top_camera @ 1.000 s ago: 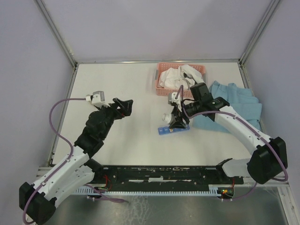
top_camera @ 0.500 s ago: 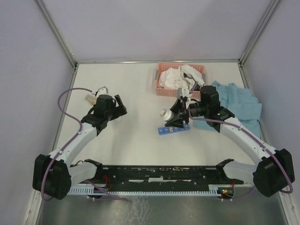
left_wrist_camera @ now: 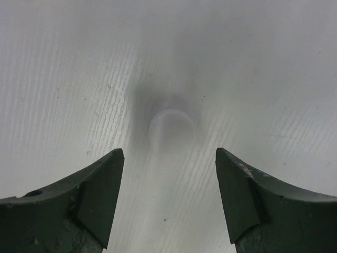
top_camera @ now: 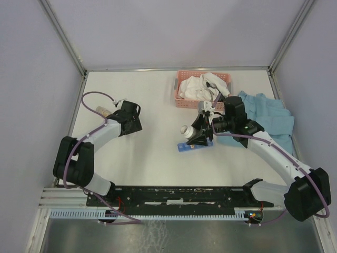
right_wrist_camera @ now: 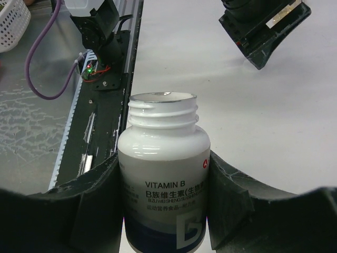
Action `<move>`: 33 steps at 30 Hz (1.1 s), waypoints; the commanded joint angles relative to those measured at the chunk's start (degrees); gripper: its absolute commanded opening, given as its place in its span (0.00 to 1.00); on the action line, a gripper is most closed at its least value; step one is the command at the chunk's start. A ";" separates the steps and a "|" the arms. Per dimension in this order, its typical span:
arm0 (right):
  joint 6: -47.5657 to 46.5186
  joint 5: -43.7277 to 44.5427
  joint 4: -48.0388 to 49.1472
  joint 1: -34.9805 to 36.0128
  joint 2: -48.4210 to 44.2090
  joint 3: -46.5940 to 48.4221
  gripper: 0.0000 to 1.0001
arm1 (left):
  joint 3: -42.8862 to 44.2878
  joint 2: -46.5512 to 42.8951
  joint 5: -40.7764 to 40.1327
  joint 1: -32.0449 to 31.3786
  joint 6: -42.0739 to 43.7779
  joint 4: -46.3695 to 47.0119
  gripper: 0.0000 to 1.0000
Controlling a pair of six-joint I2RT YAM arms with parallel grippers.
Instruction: Sort the pills into containers
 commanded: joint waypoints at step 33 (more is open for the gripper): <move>-5.94 -3.38 -5.33 -2.58 2.41 4.80 0.01 | 2.67 9.23 2.36 1.66 4.67 4.67 0.56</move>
